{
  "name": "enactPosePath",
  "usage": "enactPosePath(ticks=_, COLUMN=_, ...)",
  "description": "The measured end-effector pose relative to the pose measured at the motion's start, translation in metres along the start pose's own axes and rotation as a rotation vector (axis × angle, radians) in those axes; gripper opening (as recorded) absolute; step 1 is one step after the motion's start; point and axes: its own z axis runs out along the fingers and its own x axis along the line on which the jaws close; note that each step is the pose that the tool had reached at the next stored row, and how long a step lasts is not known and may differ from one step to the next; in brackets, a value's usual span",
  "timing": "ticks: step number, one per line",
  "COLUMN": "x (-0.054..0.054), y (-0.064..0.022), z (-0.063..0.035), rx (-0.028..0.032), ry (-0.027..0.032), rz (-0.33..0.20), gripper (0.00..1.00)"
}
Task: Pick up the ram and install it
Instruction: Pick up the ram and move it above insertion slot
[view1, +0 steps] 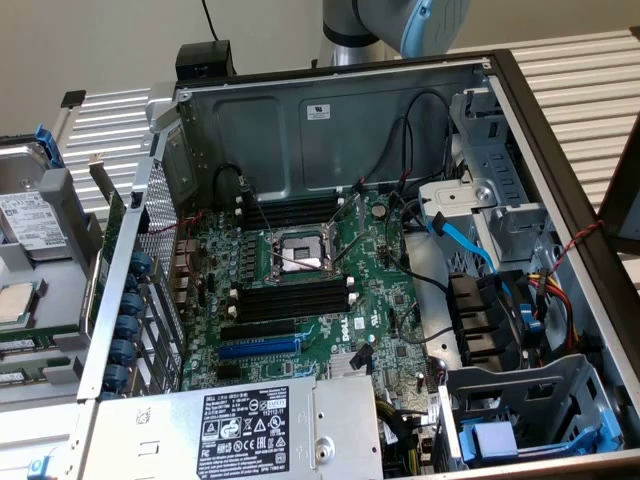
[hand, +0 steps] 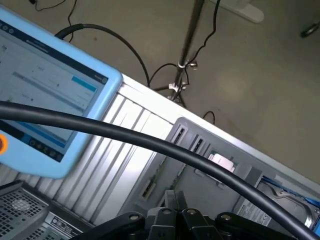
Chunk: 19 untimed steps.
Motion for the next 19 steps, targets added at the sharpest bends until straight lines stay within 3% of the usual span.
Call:
enactPosePath(ticks=15, x=0.0, y=-0.0002, z=0.0059, rx=0.0003, ry=0.0133, rz=-0.271, gripper=0.11)
enactPosePath(ticks=19, x=0.0, y=-0.0002, z=0.006, rx=0.0005, ry=0.0137, rz=-0.277, gripper=0.11)
